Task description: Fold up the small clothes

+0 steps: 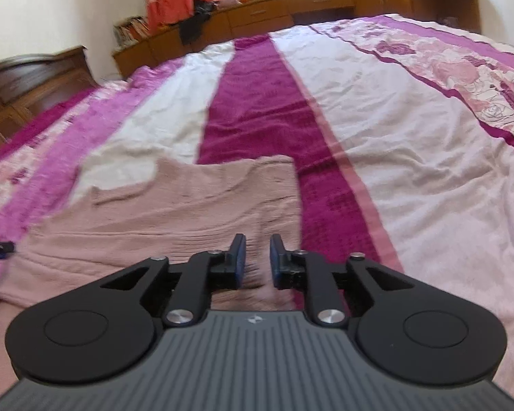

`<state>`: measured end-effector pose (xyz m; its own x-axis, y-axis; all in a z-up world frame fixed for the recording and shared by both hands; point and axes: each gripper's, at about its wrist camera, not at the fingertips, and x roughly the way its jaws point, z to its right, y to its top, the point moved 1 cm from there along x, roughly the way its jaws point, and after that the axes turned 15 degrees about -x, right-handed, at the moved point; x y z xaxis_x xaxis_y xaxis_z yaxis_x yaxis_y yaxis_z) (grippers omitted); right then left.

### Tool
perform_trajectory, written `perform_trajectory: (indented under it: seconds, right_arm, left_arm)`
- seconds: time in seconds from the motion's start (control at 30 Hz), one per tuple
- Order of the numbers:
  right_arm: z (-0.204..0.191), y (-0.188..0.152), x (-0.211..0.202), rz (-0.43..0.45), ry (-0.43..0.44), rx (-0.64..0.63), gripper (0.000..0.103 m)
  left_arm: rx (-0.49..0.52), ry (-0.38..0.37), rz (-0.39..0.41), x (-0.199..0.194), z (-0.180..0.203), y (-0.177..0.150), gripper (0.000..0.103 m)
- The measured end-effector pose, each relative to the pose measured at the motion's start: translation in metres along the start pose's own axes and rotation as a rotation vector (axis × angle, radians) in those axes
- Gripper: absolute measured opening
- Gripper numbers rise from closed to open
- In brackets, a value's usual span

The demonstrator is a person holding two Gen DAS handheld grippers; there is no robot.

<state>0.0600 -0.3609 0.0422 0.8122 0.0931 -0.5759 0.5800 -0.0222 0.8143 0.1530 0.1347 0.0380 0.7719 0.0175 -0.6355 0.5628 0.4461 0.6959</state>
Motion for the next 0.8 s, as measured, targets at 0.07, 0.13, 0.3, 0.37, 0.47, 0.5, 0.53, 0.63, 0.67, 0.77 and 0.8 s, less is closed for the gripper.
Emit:
perform_trajectory:
  seconds: [0.07,0.13,0.3,0.37,0.47,0.5,0.53,0.63,0.67,0.77,0.8]
  right_arm:
    - [-0.005,0.000,-0.016,0.023,0.013,0.001,0.034]
    - [-0.013,0.001,-0.032,0.047,0.028,-0.015,0.045]
    - [-0.035,-0.003,-0.066,0.060,0.079,-0.064,0.049]
    - [-0.046,-0.009,-0.078,0.055,0.100,-0.083,0.049]
    - [-0.058,-0.019,-0.092,0.041,0.126,-0.096,0.050]
    - [-0.061,-0.023,-0.097,0.033,0.134,-0.098,0.050]
    - [-0.064,-0.027,-0.100,0.028,0.139,-0.102,0.051]
    - [-0.068,-0.038,-0.111,0.010,0.136,-0.112,0.059]
    - [-0.068,-0.042,-0.113,0.005,0.133,-0.114,0.062]
    - [-0.066,-0.053,-0.120,-0.021,0.119,-0.124,0.066]
    - [-0.066,-0.057,-0.123,-0.030,0.109,-0.130,0.070]
  left_arm:
    - [0.009,-0.014,-0.002,-0.016,-0.001,-0.001,0.033]
    - [0.023,-0.017,-0.004,-0.033,0.000,-0.004,0.033]
    - [0.066,-0.024,-0.014,-0.074,-0.001,-0.017,0.033]
    - [0.074,-0.036,-0.024,-0.087,-0.003,-0.024,0.033]
    - [0.089,-0.045,-0.052,-0.103,-0.007,-0.035,0.033]
    - [0.089,-0.044,-0.060,-0.107,-0.009,-0.039,0.033]
    - [0.090,-0.042,-0.068,-0.111,-0.012,-0.043,0.033]
    - [0.095,-0.035,-0.085,-0.121,-0.019,-0.053,0.033]
    - [0.099,-0.032,-0.089,-0.124,-0.021,-0.055,0.033]
    - [0.103,-0.019,-0.096,-0.131,-0.028,-0.062,0.034]
    - [0.101,-0.015,-0.102,-0.133,-0.031,-0.064,0.036]
